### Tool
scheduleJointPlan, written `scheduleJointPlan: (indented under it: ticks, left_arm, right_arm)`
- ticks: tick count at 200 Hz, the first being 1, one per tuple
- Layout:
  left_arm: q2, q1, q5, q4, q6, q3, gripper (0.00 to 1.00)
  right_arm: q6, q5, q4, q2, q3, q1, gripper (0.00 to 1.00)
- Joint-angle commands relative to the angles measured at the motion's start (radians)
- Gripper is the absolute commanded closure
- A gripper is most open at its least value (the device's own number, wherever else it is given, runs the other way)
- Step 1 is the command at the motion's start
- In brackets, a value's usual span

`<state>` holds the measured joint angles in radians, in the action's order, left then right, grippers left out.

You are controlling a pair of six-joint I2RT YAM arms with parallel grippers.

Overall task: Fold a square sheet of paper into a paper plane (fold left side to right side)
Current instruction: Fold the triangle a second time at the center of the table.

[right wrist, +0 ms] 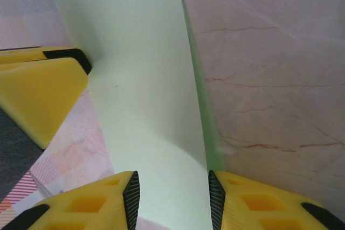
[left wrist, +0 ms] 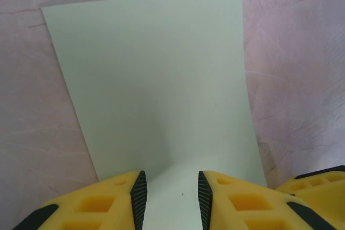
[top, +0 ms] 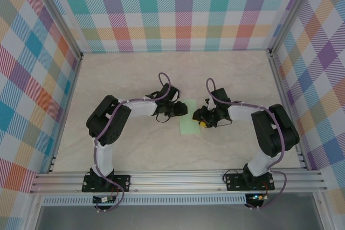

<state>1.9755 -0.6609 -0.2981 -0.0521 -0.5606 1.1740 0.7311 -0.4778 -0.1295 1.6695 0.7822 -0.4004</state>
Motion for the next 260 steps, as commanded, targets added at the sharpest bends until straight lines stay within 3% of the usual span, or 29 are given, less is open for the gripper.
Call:
scheduleJointPlan:
  ticks: [1, 33, 87, 110, 154, 198, 260]
  left_arm:
    - [-0.041, -0.008, 0.002, -0.052, 0.015, -0.021, 0.65]
    - [-0.136, 0.003, 0.007, -0.003, 0.041, -0.066, 0.53]
    - [-0.409, -0.004, 0.024, 0.213, 0.124, -0.325, 0.37]
    - [-0.489, -0.057, 0.04, 0.155, 0.21, -0.366, 0.35]
    - [-0.586, -0.205, 0.163, 0.066, 0.306, -0.405, 0.32]
    - [-0.522, -0.346, 0.317, -0.013, 0.397, -0.335, 0.3]
    - [-0.273, -0.449, 0.532, -0.1, 0.434, -0.142, 0.26]
  right_arm:
    - [0.018, -0.032, 0.043, 0.006, 0.024, -0.006, 0.61]
    - [0.016, -0.038, 0.036, 0.02, 0.049, -0.003, 0.63]
    - [-0.014, -0.062, -0.033, 0.087, 0.154, 0.001, 0.64]
    - [-0.028, -0.062, -0.062, 0.117, 0.202, 0.003, 0.65]
    - [-0.036, -0.048, -0.107, 0.135, 0.242, 0.01, 0.79]
    - [-0.021, -0.045, -0.108, 0.105, 0.227, 0.011, 0.92]
    - [-0.031, -0.044, -0.124, 0.102, 0.229, 0.01, 0.93]
